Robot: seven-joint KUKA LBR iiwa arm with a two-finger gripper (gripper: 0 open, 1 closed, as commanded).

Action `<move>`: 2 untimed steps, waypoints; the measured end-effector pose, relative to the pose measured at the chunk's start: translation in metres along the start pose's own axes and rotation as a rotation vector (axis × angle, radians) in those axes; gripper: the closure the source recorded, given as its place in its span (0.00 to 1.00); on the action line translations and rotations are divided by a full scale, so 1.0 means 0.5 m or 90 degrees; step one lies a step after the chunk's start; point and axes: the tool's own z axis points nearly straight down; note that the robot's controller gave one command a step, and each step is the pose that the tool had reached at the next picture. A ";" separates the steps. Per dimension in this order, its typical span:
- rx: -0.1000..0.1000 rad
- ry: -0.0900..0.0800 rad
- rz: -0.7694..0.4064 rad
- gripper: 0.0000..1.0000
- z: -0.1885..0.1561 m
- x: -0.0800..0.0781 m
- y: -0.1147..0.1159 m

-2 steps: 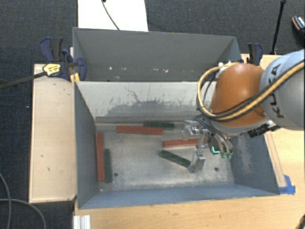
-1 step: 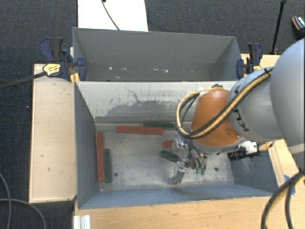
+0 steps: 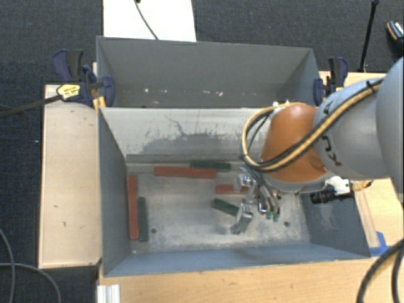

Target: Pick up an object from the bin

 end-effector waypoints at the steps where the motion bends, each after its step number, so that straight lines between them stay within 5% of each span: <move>1: 0.000 0.003 0.015 0.00 -0.031 0.031 0.023; 2: 0.002 0.005 0.132 0.00 0.066 0.046 0.035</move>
Offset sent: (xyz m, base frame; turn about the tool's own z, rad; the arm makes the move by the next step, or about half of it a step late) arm -0.0129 0.0136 0.0145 0.0275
